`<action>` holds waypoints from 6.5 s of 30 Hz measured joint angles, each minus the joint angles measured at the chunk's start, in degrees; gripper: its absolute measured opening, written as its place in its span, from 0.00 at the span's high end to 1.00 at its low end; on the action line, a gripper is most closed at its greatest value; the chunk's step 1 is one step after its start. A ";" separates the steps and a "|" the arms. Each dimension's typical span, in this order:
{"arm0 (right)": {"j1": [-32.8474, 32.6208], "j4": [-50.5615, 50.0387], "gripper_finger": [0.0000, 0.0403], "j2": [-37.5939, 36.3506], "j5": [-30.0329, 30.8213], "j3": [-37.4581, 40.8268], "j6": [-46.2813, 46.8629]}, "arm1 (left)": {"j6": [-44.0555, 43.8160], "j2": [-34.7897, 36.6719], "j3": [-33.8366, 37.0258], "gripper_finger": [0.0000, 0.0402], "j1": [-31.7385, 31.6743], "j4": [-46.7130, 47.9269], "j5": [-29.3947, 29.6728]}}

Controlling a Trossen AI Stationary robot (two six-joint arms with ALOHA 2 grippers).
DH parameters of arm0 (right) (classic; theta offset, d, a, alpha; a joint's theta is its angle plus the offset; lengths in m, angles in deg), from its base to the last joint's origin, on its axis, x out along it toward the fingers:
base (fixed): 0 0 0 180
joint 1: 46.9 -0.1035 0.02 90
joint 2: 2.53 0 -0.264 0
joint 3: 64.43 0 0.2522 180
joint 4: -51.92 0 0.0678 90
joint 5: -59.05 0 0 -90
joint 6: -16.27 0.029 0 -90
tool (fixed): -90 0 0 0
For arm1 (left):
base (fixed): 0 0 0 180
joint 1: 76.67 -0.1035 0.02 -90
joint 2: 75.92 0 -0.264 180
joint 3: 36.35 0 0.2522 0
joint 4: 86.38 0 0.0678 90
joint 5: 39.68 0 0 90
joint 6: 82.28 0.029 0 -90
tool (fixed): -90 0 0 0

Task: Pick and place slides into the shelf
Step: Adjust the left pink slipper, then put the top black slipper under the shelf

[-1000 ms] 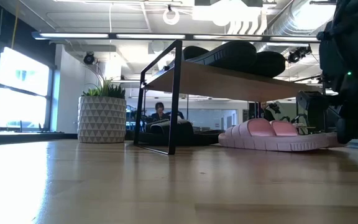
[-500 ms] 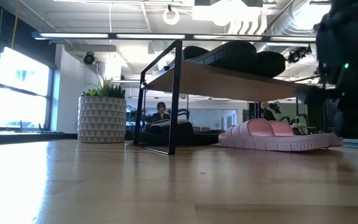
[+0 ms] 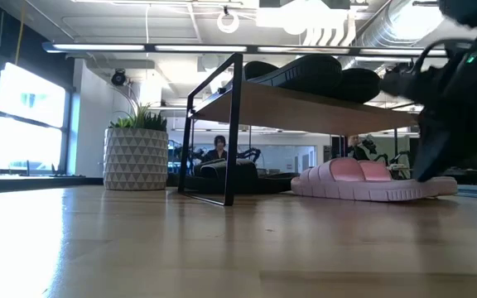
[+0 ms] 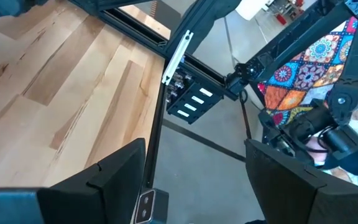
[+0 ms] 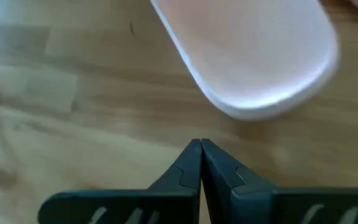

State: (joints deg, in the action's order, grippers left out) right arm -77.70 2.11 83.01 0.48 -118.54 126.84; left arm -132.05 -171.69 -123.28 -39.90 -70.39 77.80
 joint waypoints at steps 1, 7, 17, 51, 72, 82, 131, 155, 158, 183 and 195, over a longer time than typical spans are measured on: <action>0.38 1.78 1.00 0.31 0.85 0.61 0.04 | 0.00 0.00 0.00 0.35 0.00 0.17 -0.01; 4.10 3.51 1.00 2.30 -0.91 1.21 -2.71 | -0.07 0.00 0.00 0.35 0.00 0.61 0.00; 8.46 5.28 1.00 4.15 2.47 1.21 -3.04 | -0.75 0.00 0.00 0.35 0.00 1.02 0.04; -11.73 -5.84 1.00 4.04 10.25 -23.32 -13.81 | 7.99 24.23 0.02 0.35 -11.37 20.31 8.76; -0.76 6.64 1.00 1.34 -10.96 -27.25 -65.79 | 12.26 17.26 -0.07 0.35 -85.80 17.99 -43.73; 11.61 9.34 1.00 -16.30 -17.02 -27.25 -91.93 | 12.35 3.28 -0.04 0.35 -91.82 14.40 -47.43; 32.71 7.34 1.00 -30.01 -30.17 -27.23 -88.53 | 13.33 -16.87 -0.17 0.35 -91.03 20.66 -53.87; 32.71 5.17 1.00 -29.99 -28.44 -27.22 -88.51 | 12.93 -17.10 -0.04 0.97 -90.74 10.10 -57.83; 32.71 5.17 1.00 -29.99 -28.44 -27.22 -88.51 | 11.93 -16.90 -0.04 0.96 -90.73 9.10 -58.66; 32.69 5.40 1.00 -30.01 -22.67 -27.21 -91.40 | 11.99 0.41 -0.04 0.99 -93.08 7.86 -53.38; 32.69 8.14 1.00 -30.01 -14.76 -27.21 -110.05 | 7.71 13.72 -0.04 0.99 -93.00 5.38 -66.13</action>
State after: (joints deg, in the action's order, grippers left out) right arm -45.01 10.25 52.99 -14.28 -145.74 16.79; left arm -124.34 -157.97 -123.32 -132.90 -65.01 11.68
